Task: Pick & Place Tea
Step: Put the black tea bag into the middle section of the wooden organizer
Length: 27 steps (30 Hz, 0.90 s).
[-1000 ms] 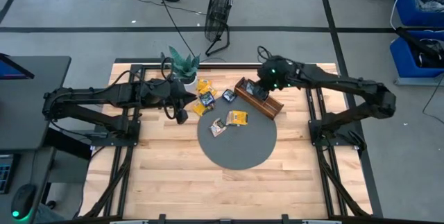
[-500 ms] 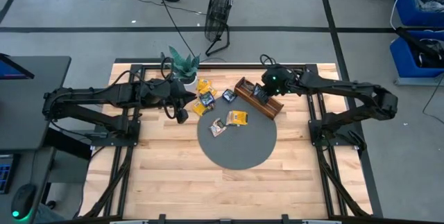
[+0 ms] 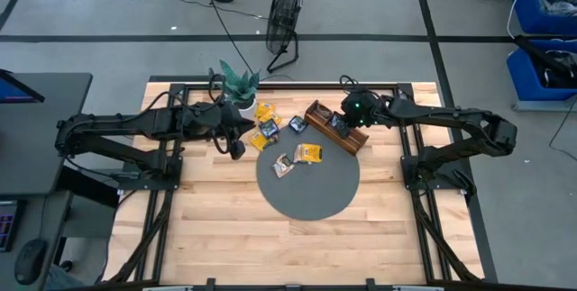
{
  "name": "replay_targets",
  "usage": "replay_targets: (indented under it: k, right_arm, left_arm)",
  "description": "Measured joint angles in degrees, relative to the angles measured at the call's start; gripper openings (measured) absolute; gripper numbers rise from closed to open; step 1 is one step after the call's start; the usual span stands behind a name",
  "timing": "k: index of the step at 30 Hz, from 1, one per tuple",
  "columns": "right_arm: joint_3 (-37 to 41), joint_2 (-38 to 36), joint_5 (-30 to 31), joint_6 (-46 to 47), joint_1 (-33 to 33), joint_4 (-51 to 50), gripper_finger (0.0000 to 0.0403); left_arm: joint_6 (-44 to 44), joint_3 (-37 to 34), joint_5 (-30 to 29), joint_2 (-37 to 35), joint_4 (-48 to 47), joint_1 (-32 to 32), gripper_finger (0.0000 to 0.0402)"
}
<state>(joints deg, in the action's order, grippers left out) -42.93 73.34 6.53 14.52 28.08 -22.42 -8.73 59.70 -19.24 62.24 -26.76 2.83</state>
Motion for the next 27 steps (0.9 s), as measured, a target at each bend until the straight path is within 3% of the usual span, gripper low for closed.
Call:
replay_targets:
  k: [27]
  right_arm:
    - [3.0, 0.0, 1.6, -1.7, 0.1, 4.7, 0.0]
  left_arm:
    - [-1.2, 0.0, -1.6, 0.0, 0.0, 0.0, 0.0048]
